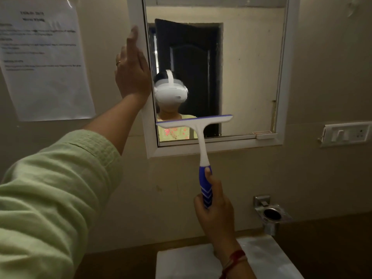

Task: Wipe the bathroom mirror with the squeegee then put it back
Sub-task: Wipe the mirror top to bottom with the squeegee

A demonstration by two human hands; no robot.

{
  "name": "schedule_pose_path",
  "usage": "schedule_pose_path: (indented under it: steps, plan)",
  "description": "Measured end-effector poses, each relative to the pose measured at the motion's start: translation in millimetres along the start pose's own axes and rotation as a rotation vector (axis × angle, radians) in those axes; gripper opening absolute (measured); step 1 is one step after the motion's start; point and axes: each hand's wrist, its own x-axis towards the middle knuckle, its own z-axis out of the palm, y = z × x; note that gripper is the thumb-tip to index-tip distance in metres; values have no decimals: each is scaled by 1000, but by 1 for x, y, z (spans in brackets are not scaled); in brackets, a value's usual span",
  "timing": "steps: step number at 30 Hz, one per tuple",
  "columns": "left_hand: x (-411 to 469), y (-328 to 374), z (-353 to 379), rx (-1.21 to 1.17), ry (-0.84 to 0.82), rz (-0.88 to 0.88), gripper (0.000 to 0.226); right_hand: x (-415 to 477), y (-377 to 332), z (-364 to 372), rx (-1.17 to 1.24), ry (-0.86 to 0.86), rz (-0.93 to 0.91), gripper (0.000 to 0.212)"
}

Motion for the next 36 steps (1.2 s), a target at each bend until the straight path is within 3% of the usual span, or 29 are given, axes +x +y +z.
schedule_pose_path:
  steps: [9, 14, 21, 29, 36]
  plan:
    - [1, 0, 0, -1, 3, 3, 44, -41, 2, 16, 69, -25, 161, 79]
    - [-1, 0, 1, -1, 1, -2, 43, -5, -10, 3, -38, 117, 24, 58]
    - [1, 0, 0, 2, -12, -4, 43, -30, -2, 5, -2, 37, 80, 76]
    - [2, -3, 3, -10, -18, -17, 43, 4, -12, -7, 8, 96, 15, 73]
    - [1, -3, 3, -42, -16, -18, 41, -31, 2, 7, 52, 90, 56, 87]
